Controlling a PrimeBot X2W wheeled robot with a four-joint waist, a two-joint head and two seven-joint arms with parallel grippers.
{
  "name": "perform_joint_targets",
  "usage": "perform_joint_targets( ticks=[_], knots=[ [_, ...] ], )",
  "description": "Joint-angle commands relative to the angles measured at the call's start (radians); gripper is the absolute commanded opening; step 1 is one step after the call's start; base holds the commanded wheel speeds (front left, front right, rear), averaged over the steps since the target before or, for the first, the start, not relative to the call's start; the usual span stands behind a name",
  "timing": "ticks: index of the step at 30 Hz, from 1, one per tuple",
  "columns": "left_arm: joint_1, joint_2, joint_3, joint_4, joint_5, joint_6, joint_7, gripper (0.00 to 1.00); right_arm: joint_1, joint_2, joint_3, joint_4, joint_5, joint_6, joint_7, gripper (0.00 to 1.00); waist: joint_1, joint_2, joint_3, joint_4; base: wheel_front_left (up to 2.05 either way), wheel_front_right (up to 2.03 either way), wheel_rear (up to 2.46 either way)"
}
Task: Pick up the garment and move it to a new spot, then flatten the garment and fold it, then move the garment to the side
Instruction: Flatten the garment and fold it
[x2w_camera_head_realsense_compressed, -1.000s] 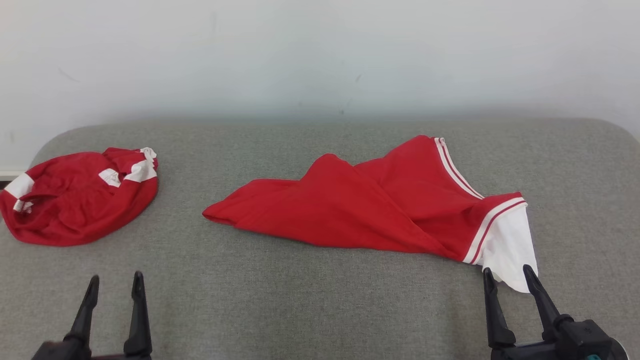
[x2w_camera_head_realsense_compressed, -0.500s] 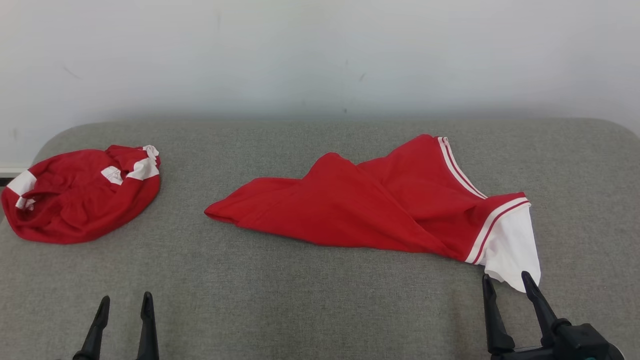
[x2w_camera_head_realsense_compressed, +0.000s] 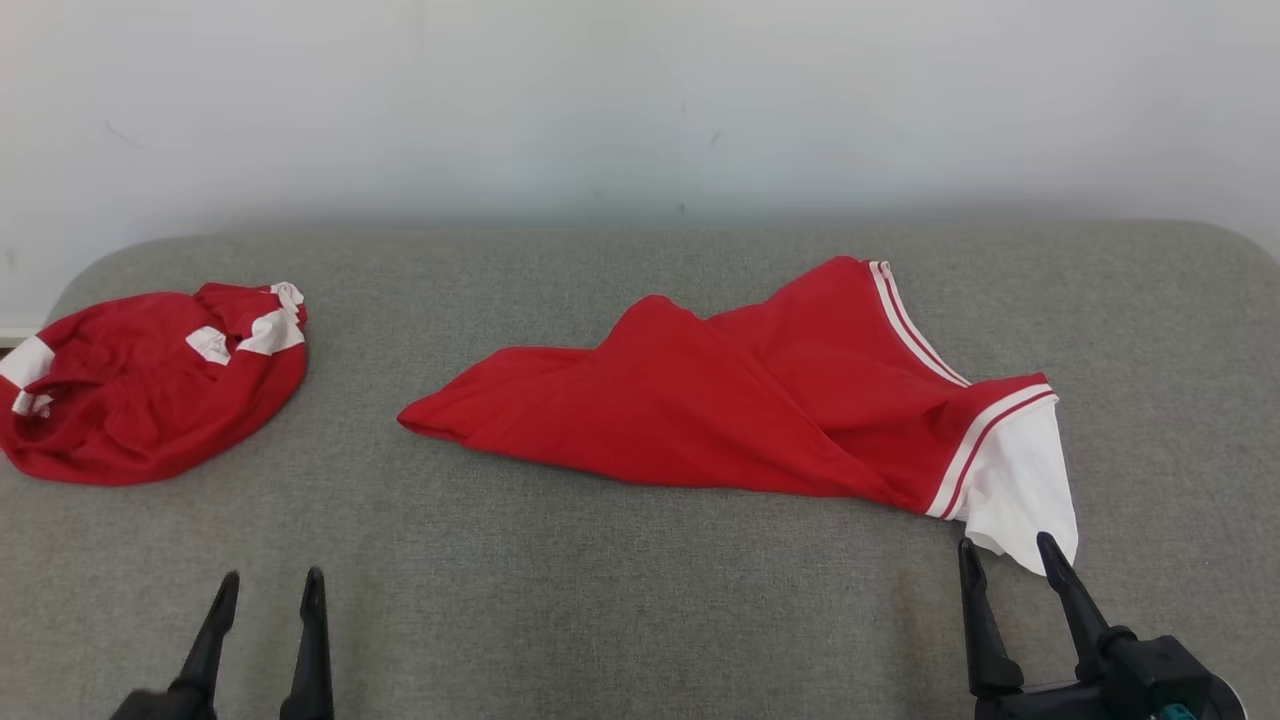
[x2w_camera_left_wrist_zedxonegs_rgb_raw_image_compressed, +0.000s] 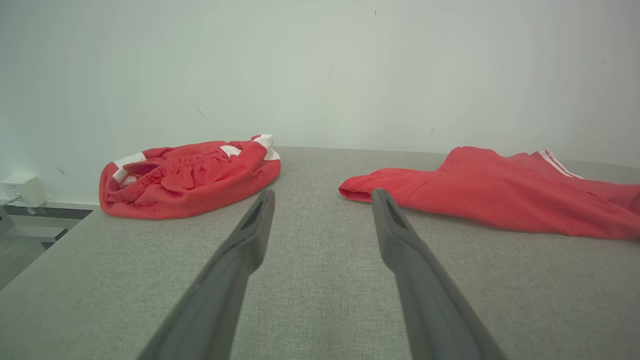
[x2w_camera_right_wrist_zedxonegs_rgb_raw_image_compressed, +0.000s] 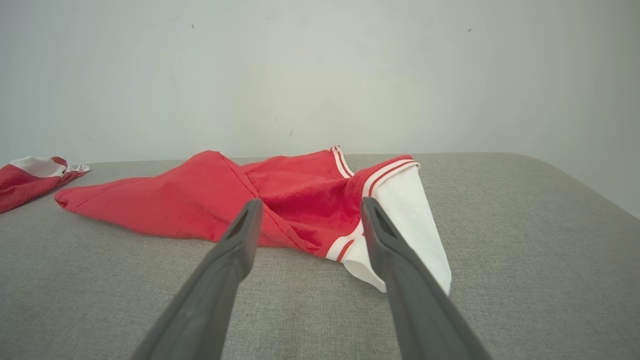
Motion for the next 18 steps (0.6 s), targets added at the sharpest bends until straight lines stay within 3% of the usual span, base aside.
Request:
perform_joint_targets(
  ticks=[1, 5, 11, 18],
  knots=[
    [-0.030, 0.013, -0.009, 0.001, 0.012, -0.002, -0.003, 1.00, -0.009, -0.003, 0.002, -0.001, 0.000, -0.002, -0.001, 1.00, 0.0000, 0.0000, 0.009, -0.004, 0.00, 0.00, 0.00],
    [-0.132, 0.047, -0.048, 0.030, -0.012, -0.012, 0.001, 1.00, -0.026, -0.001, 0.015, -0.001, 0.000, -0.002, -0.001, 1.00, 0.0000, 0.0000, 0.035, -0.021, 0.00, 0.00, 0.00],
    [-0.344, 0.164, -0.132, 0.057, -0.049, -0.015, 0.047, 1.00, -0.072, 0.005, 0.035, 0.005, 0.009, -0.002, -0.001, 1.00, 0.0000, 0.0000, 0.106, -0.091, 0.00, 0.00, 0.00],
    [-0.578, 0.299, -0.228, 0.088, -0.213, -0.015, 0.144, 1.00, -0.122, 0.008, 0.050, -0.010, 0.042, -0.002, -0.001, 1.00, 0.0000, 0.0000, 0.209, -0.196, 0.00, 0.00, 0.00]
  ],
)
